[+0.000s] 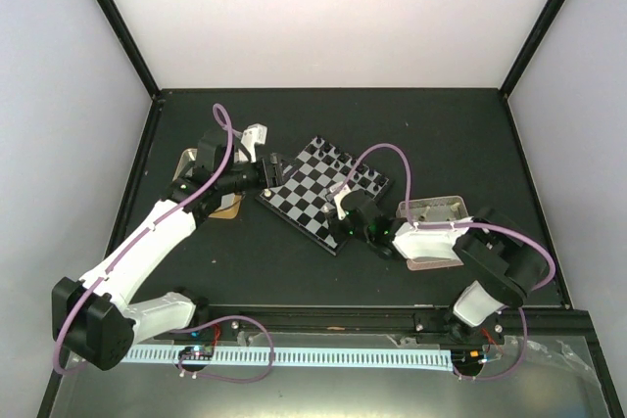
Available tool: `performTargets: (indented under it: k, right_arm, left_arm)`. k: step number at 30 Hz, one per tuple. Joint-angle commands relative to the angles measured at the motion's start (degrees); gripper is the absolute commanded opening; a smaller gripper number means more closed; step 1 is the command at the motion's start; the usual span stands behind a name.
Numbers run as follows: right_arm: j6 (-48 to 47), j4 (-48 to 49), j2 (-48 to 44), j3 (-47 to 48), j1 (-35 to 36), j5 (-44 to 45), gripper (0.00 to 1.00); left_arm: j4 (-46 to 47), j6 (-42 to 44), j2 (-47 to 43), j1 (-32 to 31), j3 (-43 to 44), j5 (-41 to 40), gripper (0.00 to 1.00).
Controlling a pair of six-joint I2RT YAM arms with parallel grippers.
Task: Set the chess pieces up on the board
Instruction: Place the chess piece on the chessboard.
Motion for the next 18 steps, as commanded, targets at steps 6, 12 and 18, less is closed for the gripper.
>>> performTargets:
  k: [6,12,18]
  right_arm:
    - [-1.2,-2.8,0.6,3.4,0.3,1.4,0.23]
    - [3.8,-11.5,1.1,6.8,0.2,2.9,0.27]
    - [11.3,-25.7,2.9,15.1,0.1,2.1,0.3]
  left_arm:
    - [-1.2,2.3,-0.1,0.8,0.5,-2.1,0.68]
    - [-2.6,3.5,0.0,0.9,0.4,-2.7,0.68]
    - [-3.0,3.7,-0.2,0.9,-0.2,-3.4,0.68]
